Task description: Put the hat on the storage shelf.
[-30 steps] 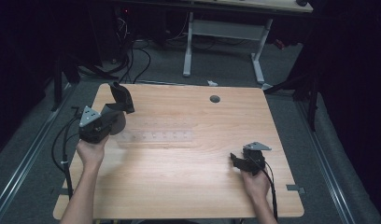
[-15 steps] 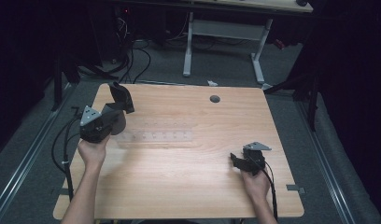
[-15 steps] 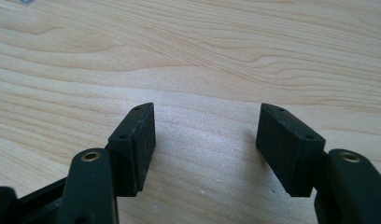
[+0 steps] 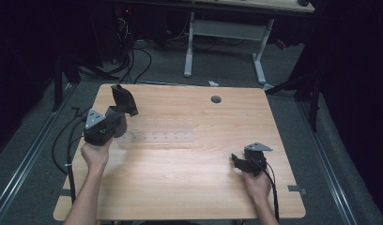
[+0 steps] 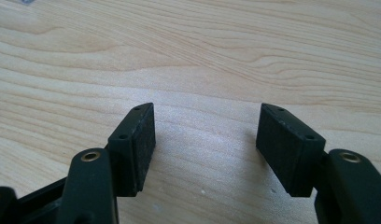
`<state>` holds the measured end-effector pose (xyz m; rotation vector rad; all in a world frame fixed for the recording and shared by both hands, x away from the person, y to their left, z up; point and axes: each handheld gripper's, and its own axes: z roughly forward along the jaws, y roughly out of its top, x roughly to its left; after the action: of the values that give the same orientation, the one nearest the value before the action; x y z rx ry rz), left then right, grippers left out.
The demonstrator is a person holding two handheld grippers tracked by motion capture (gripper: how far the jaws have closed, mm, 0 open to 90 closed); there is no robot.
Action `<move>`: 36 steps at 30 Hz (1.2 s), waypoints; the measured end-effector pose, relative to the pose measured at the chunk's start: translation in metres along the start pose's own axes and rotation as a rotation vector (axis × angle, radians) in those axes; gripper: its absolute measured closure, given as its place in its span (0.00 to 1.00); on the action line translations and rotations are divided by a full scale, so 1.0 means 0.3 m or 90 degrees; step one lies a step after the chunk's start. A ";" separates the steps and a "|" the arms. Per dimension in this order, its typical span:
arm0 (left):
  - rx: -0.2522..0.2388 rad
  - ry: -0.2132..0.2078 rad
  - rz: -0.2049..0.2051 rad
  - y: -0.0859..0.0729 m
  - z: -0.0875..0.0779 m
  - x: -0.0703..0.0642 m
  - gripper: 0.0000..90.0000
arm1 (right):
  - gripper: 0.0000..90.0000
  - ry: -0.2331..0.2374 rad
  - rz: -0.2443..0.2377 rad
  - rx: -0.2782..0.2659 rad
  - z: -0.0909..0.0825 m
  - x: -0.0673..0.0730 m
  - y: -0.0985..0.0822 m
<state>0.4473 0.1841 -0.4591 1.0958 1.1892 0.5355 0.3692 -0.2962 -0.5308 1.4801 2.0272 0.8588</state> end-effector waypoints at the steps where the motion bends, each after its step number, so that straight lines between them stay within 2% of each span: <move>1: 0.001 0.001 -0.003 -0.006 -0.001 0.004 0.95 | 0.42 0.000 0.000 0.000 0.000 0.000 0.000; 8: 0.005 0.002 0.001 -0.039 -0.007 0.013 0.95 | 0.42 0.000 0.000 0.000 0.000 0.000 0.000; 12: 0.005 0.002 -0.012 -0.041 -0.014 0.021 0.95 | 0.42 0.001 -0.001 0.000 0.000 0.001 0.000; 26: 0.061 0.017 -0.018 -0.050 -0.028 0.017 0.89 | 0.42 0.001 -0.001 0.000 0.000 0.001 0.000; 30: 0.067 0.024 -0.035 -0.043 -0.031 0.021 0.81 | 0.42 0.001 -0.001 0.000 0.000 0.001 0.000; 33: 0.078 0.036 -0.041 -0.039 -0.036 0.023 0.68 | 0.42 0.001 -0.001 0.000 0.000 0.001 0.000; 36: 0.074 0.047 -0.045 -0.039 -0.046 0.026 0.58 | 0.42 0.001 -0.001 0.000 0.000 0.001 0.000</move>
<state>0.4350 0.1909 -0.4727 1.1363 1.3328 0.4604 0.3690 -0.2960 -0.5308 1.4782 2.0296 0.8593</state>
